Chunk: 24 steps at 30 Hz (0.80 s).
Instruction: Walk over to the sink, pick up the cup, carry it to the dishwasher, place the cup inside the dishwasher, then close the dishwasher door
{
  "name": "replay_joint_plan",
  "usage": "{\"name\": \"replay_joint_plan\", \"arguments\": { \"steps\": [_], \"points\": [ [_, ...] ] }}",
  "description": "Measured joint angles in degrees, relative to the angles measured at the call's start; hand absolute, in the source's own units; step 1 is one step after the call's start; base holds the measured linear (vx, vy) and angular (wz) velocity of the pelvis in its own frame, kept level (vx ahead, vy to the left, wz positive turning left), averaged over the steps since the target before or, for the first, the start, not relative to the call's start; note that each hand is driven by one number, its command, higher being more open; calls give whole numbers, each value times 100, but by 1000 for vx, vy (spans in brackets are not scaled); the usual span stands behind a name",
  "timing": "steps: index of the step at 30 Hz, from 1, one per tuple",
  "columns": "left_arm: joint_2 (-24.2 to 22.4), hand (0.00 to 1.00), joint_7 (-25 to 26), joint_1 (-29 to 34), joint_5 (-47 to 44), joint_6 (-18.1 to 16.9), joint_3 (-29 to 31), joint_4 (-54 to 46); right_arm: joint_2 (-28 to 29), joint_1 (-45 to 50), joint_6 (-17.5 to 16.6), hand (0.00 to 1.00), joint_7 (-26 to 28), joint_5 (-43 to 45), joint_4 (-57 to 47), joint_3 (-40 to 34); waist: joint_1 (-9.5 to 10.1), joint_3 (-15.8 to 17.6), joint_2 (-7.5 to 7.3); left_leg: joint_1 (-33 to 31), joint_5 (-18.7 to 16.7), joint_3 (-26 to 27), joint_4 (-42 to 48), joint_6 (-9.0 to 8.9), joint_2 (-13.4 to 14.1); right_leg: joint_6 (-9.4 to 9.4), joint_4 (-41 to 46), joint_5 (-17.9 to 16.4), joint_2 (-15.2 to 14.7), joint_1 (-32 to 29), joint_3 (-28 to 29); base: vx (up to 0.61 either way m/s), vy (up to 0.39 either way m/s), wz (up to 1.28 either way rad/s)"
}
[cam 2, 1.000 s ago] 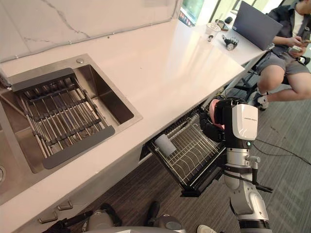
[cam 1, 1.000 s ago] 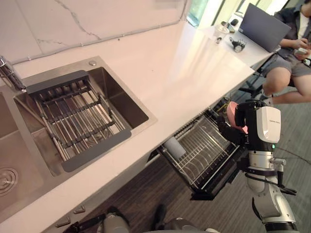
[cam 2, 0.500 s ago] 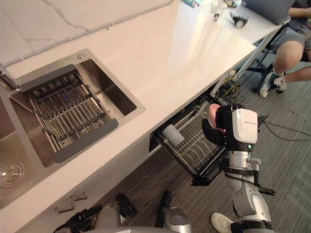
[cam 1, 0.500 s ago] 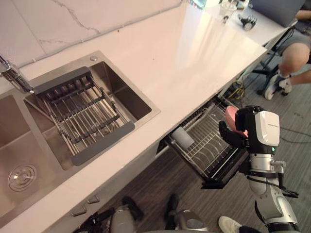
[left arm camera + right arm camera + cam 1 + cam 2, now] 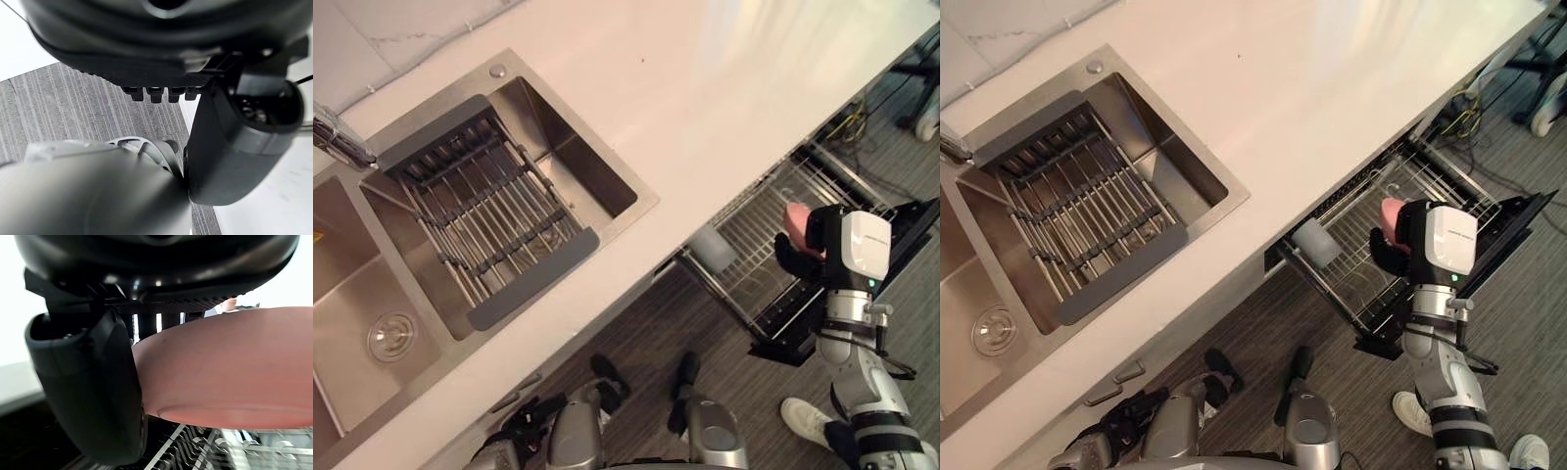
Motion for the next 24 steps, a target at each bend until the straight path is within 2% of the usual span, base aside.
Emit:
{"name": "replay_joint_plan", "arguments": {
  "steps": [5,7,9,13,14,18,24],
  "points": [
    [-111,100,-79,-187,-27,2,-113,2,-207,-767,290,0,-7,430,597,51,26,166,254,-193,129,-291,-167,40,-185,53,22,68,-103,-262,79,6,71,-3],
    [-132,100,-98,-220,-92,1,-159,7,-293,-932,408,0,-6,495,788,113,61,190,300,-241,193,-388,-238,32,-231,53,22,82,-125,-341,91,-3,40,-3],
    [-190,100,-106,-314,-187,0,-272,15,-429,-1171,574,0,3,664,1192,166,154,244,413,-288,295,-581,-368,-2,-303,46,25,103,-144,-440,114,1,36,-2],
    [-247,100,-122,-379,-242,0,-315,39,-504,-1361,722,0,113,854,1526,229,166,296,522,-339,388,-706,-473,-20,-344,39,36,121,-152,-529,118,0,0,0],
    [-263,100,-130,-383,-248,-3,-316,42,-520,-1386,760,100,158,874,1587,276,169,305,544,-350,414,-745,-505,-34,-353,38,45,124,-153,-557,128,7,20,-3],
    [-299,100,-153,-469,-253,-24,-324,133,-523,-1520,869,100,293,891,1769,422,189,321,601,-361,475,-954,-549,-90,-360,30,102,116,-149,-606,142,0,0,0],
    [-358,100,-140,-563,-353,-47,-327,268,-520,-1701,840,100,351,1242,1737,455,242,315,660,-374,527,-996,-621,-99,-378,1,126,101,-152,-660,155,-10,35,0]
  ]
}}
